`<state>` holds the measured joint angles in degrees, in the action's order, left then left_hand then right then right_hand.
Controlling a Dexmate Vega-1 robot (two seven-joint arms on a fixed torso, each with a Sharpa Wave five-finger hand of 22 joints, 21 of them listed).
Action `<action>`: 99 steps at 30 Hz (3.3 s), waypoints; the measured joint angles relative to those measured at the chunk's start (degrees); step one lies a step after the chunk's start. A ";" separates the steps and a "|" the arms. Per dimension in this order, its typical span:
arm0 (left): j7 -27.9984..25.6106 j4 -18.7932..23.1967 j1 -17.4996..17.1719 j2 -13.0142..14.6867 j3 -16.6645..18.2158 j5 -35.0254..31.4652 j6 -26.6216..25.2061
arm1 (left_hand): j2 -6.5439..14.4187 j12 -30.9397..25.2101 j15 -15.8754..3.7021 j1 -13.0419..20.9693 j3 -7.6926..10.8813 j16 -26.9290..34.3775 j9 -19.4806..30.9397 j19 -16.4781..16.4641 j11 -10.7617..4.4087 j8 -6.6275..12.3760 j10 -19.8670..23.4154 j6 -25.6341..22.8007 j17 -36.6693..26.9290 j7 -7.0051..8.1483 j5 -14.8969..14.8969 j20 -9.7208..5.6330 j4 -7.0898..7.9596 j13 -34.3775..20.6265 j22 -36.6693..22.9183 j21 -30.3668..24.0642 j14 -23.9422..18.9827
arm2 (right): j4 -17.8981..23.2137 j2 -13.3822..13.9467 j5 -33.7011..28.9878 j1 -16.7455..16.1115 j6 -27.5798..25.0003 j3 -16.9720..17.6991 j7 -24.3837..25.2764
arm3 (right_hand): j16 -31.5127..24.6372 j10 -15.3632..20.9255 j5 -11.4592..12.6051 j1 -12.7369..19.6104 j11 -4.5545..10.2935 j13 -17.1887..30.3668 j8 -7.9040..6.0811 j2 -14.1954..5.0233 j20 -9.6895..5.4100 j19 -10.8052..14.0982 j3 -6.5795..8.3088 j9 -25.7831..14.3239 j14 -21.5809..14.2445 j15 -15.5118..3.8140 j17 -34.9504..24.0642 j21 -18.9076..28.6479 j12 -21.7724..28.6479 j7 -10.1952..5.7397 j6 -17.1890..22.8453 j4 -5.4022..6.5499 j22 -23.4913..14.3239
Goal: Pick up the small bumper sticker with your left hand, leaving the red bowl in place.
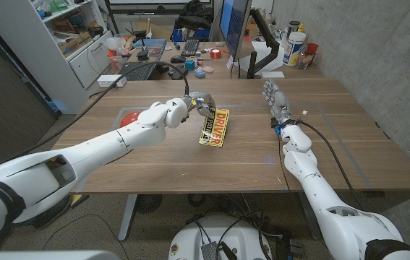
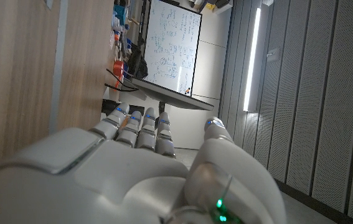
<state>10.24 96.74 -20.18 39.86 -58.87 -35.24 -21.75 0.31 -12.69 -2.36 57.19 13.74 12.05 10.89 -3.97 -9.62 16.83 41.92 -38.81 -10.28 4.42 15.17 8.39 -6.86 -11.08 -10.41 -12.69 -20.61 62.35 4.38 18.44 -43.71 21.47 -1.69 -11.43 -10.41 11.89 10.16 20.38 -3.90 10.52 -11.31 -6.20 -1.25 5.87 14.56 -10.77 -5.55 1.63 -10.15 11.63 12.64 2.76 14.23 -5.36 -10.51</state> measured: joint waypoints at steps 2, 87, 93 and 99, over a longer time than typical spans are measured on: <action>-0.13 0.27 -0.07 0.10 0.20 -0.08 -0.24 | 0.00 0.00 0.00 0.00 0.00 0.00 0.00 0.00 -0.05 0.00 0.05 -0.15 0.00 0.15 0.00 0.00 0.00 0.00 0.00 0.00 0.00 | -0.07 0.01 0.02 0.09 0.05 -0.03 -0.05 | 0.00 0.00 0.00 0.00 0.00 0.00 0.00 0.00 0.00 0.00 0.00 0.00 0.00 0.00 0.00 0.00 0.00 0.00 0.00 0.00 0.00; -5.08 10.73 -1.21 3.00 7.89 -1.35 -4.60 | 0.76 1.05 0.02 0.76 0.08 -0.43 0.00 -1.43 -0.21 -1.37 3.50 -3.69 0.02 0.39 -2.26 0.41 0.55 0.02 0.00 0.23 -1.45 | 0.21 0.23 0.44 0.91 0.58 -0.61 -1.03 | 0.00 0.18 0.00 0.00 -0.20 0.00 0.00 0.00 0.02 0.00 0.00 0.00 0.02 0.00 0.00 0.00 0.00 0.00 0.00 0.00 0.00; -5.30 11.17 -1.21 3.00 8.34 -1.49 -5.02 | 0.76 1.05 -0.29 0.75 0.08 -0.43 0.00 -1.42 -0.21 -1.38 3.50 -3.89 0.02 0.20 -2.48 0.41 0.55 0.02 0.00 0.23 -1.76 | 0.23 0.31 0.57 0.83 0.56 -0.55 -1.02 | 0.00 0.18 0.00 0.00 -0.20 0.00 0.00 0.00 0.02 0.00 0.00 0.00 0.02 0.00 0.00 0.00 0.00 0.00 0.00 0.00 0.00; -5.48 11.41 -1.21 2.99 8.65 -1.51 -5.17 | 0.75 1.05 -0.30 0.75 0.08 -0.43 0.00 -1.43 -0.21 -1.60 3.50 -3.89 0.02 0.20 -2.48 0.41 0.55 -0.27 0.00 0.23 -1.76 | 0.10 0.31 0.68 0.83 0.56 -0.52 -1.04 | 0.00 0.18 0.00 0.00 -0.20 0.00 0.00 0.00 0.02 0.00 0.00 0.00 0.02 0.00 0.00 0.00 0.00 0.00 0.00 0.00 0.00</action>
<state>4.77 108.15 -21.38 42.85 -50.21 -36.74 -26.93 1.07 -11.64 -2.66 57.94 13.82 11.62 10.89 -5.39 -9.83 15.24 45.41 -42.70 -10.26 4.61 12.69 8.80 -6.31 -11.35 -10.42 -12.47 -22.37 62.45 4.69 19.12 -42.88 22.03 -2.21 -12.46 -10.41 12.08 10.16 20.38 -4.10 10.52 -11.31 -6.20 -1.23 5.88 14.56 -10.77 -5.53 1.63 -10.15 11.63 12.64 2.76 14.23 -5.36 -10.51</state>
